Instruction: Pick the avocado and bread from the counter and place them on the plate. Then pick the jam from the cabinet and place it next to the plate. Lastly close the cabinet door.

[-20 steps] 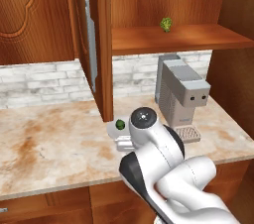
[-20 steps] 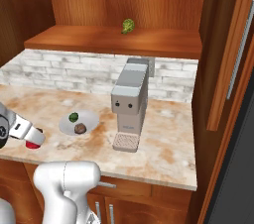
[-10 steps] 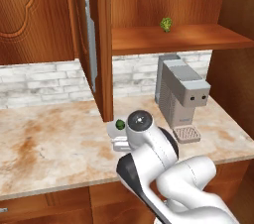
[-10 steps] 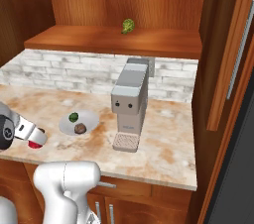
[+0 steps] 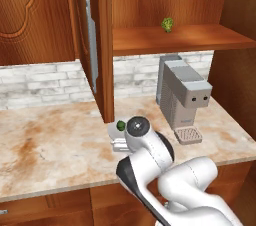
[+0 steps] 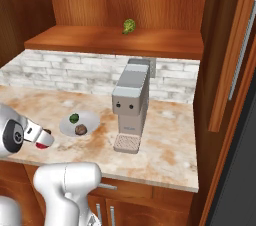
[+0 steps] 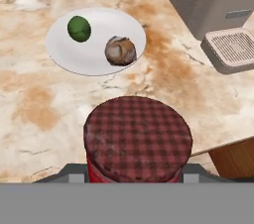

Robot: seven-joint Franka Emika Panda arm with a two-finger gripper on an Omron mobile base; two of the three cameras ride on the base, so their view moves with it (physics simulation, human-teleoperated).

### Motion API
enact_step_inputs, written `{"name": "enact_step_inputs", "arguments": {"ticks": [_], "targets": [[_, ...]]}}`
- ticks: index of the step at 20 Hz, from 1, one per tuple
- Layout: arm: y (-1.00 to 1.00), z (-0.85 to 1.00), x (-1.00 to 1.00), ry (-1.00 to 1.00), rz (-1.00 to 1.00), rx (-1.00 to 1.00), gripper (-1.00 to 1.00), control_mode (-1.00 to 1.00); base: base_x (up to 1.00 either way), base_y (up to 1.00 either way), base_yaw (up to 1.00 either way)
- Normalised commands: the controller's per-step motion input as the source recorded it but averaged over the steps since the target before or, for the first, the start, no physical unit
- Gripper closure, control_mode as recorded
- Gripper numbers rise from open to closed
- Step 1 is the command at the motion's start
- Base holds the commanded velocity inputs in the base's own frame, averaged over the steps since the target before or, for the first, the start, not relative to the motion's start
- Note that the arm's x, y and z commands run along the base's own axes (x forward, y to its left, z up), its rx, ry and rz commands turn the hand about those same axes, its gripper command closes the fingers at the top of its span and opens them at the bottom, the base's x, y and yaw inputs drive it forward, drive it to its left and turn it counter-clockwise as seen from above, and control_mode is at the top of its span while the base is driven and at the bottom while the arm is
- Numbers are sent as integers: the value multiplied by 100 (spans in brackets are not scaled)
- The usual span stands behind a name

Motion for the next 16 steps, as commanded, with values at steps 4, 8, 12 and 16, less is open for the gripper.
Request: {"name": "enact_step_inputs", "arguments": {"ticks": [4, 8, 12, 16], "targets": [[8, -21, 39, -1, 0, 0, 100, -100, 0, 0, 0], [15, -25, 42, 0, 0, 0, 100, -100, 0, 0, 0], [29, -28, 33, 0, -2, 0, 100, -100, 0, 0, 0], [23, -19, 10, 0, -11, 0, 100, -100, 0, 0, 0]]}}
